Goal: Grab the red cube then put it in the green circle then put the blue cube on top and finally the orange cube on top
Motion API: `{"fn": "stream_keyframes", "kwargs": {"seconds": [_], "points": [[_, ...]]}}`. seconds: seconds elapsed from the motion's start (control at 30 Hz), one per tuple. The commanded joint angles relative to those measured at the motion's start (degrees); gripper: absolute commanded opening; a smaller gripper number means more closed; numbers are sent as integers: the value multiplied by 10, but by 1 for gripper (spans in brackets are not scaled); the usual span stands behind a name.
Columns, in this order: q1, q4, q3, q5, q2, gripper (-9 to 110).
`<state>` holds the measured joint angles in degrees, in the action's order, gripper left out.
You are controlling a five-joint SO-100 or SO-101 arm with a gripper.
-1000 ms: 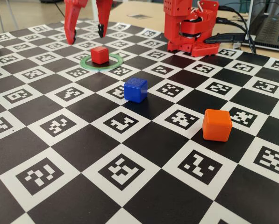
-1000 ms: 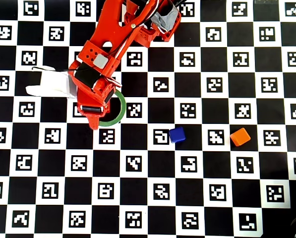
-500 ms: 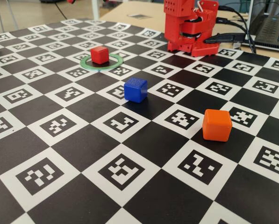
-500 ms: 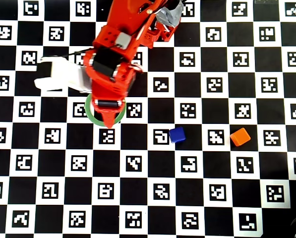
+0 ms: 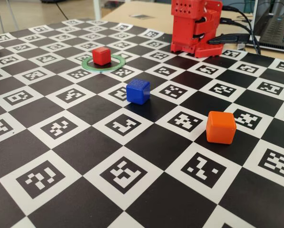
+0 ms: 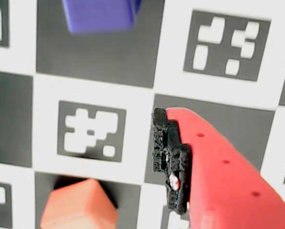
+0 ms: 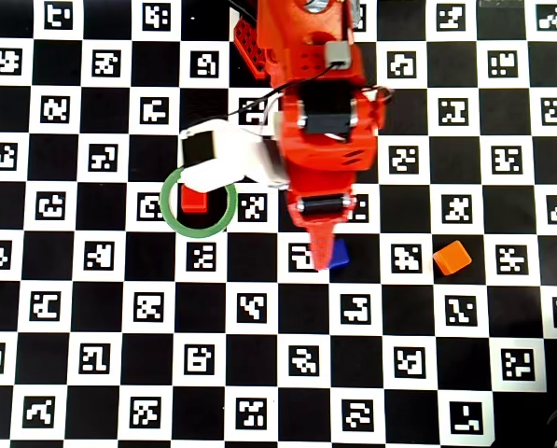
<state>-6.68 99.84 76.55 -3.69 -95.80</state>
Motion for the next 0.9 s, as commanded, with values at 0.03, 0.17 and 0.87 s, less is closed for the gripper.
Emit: {"fn": "stream_keyframes", "kwargs": {"seconds": [0.03,0.17,0.87], "points": [[-35,11,-24,-55,6,43],[-40,-39,32,-87,17,43],[-49,-309,238,-86,105,45]]}}
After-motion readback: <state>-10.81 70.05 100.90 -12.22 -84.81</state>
